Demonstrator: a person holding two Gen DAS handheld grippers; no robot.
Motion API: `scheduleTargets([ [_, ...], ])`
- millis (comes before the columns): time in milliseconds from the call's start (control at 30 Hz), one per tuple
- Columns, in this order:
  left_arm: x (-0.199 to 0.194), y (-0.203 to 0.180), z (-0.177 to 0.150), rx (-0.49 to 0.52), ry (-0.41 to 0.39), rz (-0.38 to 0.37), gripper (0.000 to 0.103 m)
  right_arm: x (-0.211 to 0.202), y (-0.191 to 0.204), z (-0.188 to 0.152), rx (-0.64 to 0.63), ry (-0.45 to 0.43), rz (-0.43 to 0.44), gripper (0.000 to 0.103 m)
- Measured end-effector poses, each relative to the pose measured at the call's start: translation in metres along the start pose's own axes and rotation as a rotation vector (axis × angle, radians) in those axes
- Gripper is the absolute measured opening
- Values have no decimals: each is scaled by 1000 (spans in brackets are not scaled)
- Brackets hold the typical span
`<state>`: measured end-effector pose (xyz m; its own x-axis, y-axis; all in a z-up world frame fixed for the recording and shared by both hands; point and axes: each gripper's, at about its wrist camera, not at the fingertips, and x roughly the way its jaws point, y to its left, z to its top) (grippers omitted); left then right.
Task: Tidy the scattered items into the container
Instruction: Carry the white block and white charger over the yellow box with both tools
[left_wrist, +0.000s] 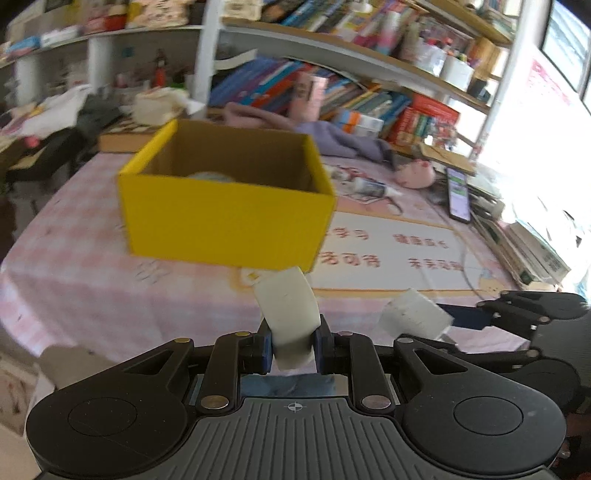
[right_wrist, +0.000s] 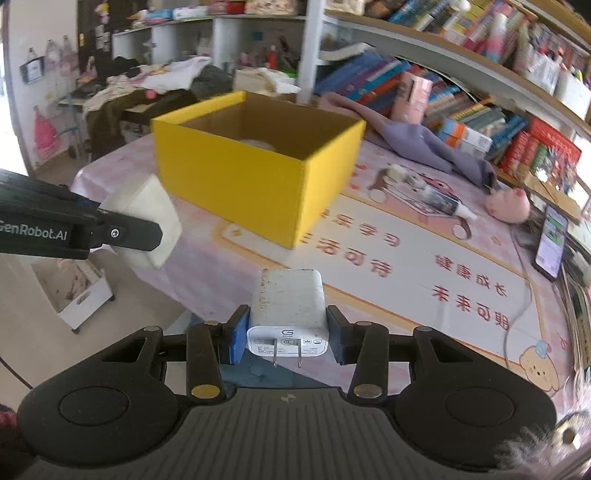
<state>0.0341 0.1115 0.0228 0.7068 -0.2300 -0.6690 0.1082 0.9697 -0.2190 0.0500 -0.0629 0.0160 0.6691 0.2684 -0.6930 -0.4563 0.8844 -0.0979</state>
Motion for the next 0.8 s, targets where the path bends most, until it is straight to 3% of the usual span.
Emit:
scheduleTargets([
  [500,-26,23,-16,-9,-23,64,19,-14,47,6,-91,-34,52,41],
  [800,-23,38,-6,-29,-39,90,19,-9,57,19,-158,-60,87,41],
])
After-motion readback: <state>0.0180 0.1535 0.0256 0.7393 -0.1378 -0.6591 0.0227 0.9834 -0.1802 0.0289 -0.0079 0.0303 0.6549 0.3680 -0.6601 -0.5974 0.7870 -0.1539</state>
